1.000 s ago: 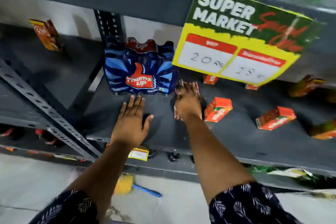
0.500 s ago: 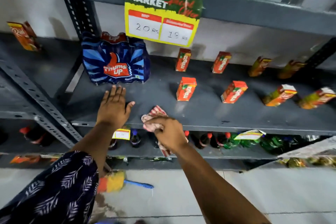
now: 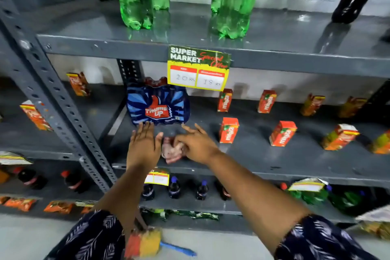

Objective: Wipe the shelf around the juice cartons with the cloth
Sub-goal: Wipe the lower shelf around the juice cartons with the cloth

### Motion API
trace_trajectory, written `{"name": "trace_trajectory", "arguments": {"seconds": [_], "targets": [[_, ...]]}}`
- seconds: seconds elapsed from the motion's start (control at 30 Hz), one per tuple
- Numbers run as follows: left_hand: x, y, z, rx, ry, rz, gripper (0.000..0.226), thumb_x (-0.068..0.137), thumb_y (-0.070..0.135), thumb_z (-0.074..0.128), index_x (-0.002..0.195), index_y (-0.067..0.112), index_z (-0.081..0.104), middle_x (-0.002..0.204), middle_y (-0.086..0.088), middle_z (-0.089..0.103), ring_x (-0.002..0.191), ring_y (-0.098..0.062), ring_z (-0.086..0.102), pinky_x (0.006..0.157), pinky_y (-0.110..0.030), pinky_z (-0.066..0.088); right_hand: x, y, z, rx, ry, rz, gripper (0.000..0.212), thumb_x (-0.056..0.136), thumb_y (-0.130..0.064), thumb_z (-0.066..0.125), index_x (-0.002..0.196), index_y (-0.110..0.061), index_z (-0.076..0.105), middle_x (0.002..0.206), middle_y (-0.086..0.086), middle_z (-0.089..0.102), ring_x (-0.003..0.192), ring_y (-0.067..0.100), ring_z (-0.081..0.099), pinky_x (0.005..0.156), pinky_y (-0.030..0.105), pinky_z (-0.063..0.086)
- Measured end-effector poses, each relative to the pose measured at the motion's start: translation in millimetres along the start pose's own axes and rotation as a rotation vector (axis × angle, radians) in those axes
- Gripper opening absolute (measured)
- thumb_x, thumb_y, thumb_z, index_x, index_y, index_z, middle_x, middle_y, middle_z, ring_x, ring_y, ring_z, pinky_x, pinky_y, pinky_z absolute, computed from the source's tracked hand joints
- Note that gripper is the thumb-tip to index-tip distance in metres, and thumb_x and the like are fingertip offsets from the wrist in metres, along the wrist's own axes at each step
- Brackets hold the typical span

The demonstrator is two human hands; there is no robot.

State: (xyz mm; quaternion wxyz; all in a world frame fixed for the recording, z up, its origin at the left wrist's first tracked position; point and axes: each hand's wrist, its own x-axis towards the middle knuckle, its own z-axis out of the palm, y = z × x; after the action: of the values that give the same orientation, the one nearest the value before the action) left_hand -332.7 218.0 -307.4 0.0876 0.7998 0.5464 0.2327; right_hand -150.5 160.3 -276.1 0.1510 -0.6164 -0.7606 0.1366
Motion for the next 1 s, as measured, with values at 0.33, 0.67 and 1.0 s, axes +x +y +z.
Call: {"name": "trace_trajectory", "arguments": {"seconds": [0.33,0.67,1.0], "targets": [[0,-5,8,-0.019,-0.023,0.037,0.063,0.095,0.044,0.021,0.147,0.01,0.026,0.156,-0.01,0.027,0.146,-0.02,0.016,0.12,-0.037,0.007,38,-42,86,-0.045,-0.048,0.188,0.073,0.085,-0.048,0.048,0.147,-0.023,0.021,0.153,0.01,0.03,0.141,0.03,0.026,0.115,0.048,0.022],[-19,46,40,0.028,-0.167,0.101,0.064,0.096,0.046,0.031,0.149,0.011,0.021,0.159,-0.009,0.019,0.147,-0.02,0.007,0.12,-0.039,0.005,-62,18,38,-0.045,0.004,-0.078,0.048,0.082,-0.014,0.053,0.13,-0.022,0.054,0.134,0.009,0.056,0.121,0.03,0.052,0.101,0.037,0.042],[-59,148,67,0.19,-0.255,0.343,0.081,0.087,0.063,0.002,0.151,0.014,0.011,0.16,-0.002,0.011,0.147,-0.016,-0.003,0.119,-0.034,-0.005,-235,154,-48,-0.028,-0.02,0.222,0.046,0.072,-0.01,0.05,0.113,-0.018,0.069,0.135,0.004,0.057,0.129,0.016,0.047,0.108,0.008,0.015]]}}
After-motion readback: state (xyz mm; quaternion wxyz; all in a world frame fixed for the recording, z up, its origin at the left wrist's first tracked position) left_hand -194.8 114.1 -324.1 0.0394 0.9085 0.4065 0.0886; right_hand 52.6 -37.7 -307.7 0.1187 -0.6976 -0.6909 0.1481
